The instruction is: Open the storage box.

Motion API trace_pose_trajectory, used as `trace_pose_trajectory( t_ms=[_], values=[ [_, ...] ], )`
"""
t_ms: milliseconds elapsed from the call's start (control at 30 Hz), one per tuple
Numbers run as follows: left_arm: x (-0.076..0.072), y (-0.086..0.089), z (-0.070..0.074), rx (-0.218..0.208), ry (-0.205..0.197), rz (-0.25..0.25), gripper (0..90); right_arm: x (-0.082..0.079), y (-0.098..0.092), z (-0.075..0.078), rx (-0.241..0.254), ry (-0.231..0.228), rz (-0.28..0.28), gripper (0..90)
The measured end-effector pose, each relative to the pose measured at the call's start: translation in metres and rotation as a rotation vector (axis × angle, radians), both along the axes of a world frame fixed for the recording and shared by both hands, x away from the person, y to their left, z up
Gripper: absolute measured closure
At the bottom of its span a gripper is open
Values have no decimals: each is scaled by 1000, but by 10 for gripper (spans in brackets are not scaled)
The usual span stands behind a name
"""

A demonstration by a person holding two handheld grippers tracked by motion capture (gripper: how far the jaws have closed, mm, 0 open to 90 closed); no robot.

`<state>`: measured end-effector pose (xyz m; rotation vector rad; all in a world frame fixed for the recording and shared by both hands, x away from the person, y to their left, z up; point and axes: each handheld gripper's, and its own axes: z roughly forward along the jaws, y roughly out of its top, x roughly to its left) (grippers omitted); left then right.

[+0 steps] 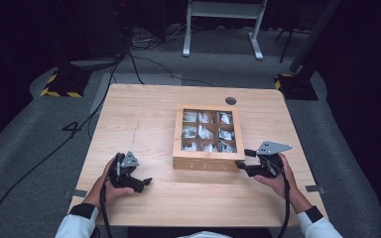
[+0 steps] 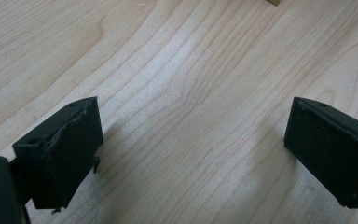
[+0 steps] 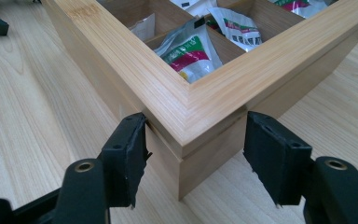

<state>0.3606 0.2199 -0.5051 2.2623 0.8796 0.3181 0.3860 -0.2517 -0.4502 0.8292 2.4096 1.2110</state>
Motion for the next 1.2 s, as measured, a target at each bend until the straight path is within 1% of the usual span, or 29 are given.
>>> trace_pose_trajectory(
  t_ms=[133, 433, 867, 967, 1200],
  values=[
    [0, 0, 0, 0, 0, 0, 48, 1, 1, 1, 9, 1, -7, 363],
    [0, 0, 0, 2, 0, -3, 48, 4, 3, -1, 33, 24, -12, 344],
    [0, 0, 0, 2, -1, -4, 48, 3, 3, 2, 35, 7, -19, 353],
    [0, 0, 0, 3, 0, -4, 48, 3, 3, 4, 36, -3, -22, 353],
    [0, 0, 0, 3, 1, -4, 48, 2, 2, 6, 42, -8, -27, 353]
  ],
)
